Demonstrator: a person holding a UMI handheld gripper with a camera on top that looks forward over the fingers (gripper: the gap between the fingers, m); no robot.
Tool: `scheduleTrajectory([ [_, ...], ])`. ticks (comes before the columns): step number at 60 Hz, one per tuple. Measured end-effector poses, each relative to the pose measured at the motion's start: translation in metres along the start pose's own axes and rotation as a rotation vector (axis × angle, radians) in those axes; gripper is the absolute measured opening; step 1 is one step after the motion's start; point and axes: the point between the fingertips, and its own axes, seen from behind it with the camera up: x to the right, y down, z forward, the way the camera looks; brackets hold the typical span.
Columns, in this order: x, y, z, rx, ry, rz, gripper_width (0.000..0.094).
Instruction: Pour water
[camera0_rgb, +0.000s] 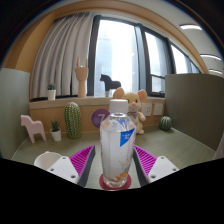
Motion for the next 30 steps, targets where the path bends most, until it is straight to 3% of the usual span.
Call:
scheduleTrajectory([
  [18, -0.017, 0.042, -0.081, -0.096, -0.02, -0.019, 0.0768],
  [30, -0.059, 0.047, -0.156, -0.11, -0.132, -0.046, 0.0768],
])
